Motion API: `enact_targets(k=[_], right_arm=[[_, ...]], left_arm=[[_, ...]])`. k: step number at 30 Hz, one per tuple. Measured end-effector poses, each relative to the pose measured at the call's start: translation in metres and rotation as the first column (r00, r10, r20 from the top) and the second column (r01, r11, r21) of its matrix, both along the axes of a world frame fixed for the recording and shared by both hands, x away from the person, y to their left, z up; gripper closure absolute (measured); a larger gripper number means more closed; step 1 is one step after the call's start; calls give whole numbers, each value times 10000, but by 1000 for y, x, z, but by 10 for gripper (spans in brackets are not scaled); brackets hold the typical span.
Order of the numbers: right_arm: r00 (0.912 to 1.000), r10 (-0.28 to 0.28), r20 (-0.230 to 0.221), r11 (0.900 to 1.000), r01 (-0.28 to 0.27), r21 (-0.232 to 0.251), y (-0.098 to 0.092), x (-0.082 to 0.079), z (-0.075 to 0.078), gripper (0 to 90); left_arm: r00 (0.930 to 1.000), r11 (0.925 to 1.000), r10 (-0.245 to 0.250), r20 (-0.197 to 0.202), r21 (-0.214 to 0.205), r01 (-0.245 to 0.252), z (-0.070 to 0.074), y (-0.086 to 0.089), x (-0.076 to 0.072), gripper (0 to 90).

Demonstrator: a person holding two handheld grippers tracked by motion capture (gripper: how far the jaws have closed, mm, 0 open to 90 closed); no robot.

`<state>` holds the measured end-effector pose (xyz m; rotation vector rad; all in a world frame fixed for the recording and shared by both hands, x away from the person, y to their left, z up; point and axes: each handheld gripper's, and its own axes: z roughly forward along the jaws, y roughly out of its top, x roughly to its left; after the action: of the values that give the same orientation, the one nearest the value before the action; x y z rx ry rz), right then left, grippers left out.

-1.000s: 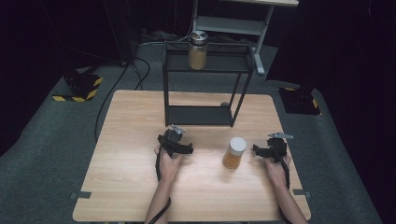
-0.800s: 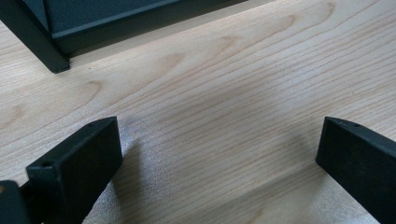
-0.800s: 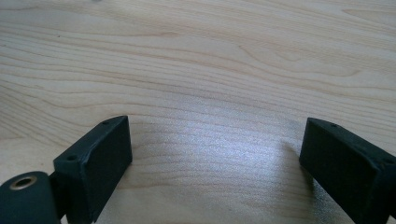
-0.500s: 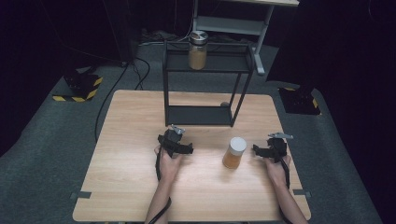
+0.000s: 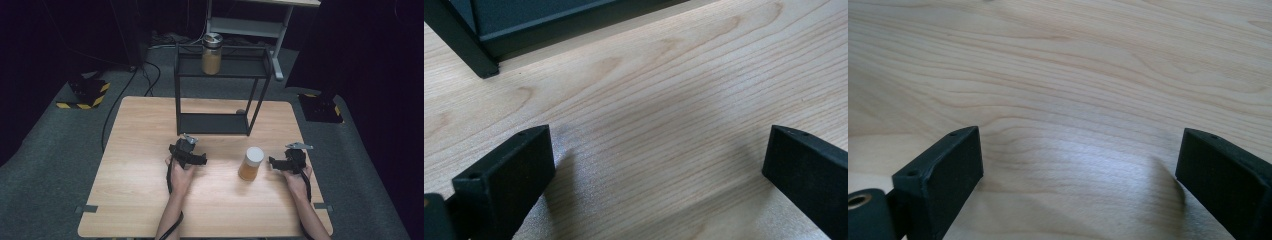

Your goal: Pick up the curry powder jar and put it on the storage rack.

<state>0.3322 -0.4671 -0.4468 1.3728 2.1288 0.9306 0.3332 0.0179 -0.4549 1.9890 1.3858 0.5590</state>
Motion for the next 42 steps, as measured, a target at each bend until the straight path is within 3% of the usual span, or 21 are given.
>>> enact_targets(k=[9,17,22,28,36,42], right_arm=[[9935,1112,230,9938,-1114,60,-5,-14,3,52],[9781,2052,341,9780,-2062,304,-9,-31,4,59],[9615,2730,309,9611,-2740,335,-10,-41,7,63],[9356,3512,346,9359,-3519,146,-7,-53,12,68],[9002,4315,581,9007,-4335,277,-1,-64,15,68],[8862,4592,618,8865,-4616,326,7,-63,16,67]], left_arm=[[10000,10000,1,-2,-1,-1,0,0,0,1],[10000,10000,12,-2,1,-12,0,0,0,2],[10000,10000,19,-4,0,-19,0,0,0,2],[10000,10000,16,-4,1,-16,0,0,0,2],[10000,10000,22,0,-8,-22,0,0,0,2],[10000,10000,17,-2,-1,-17,0,0,0,2]])
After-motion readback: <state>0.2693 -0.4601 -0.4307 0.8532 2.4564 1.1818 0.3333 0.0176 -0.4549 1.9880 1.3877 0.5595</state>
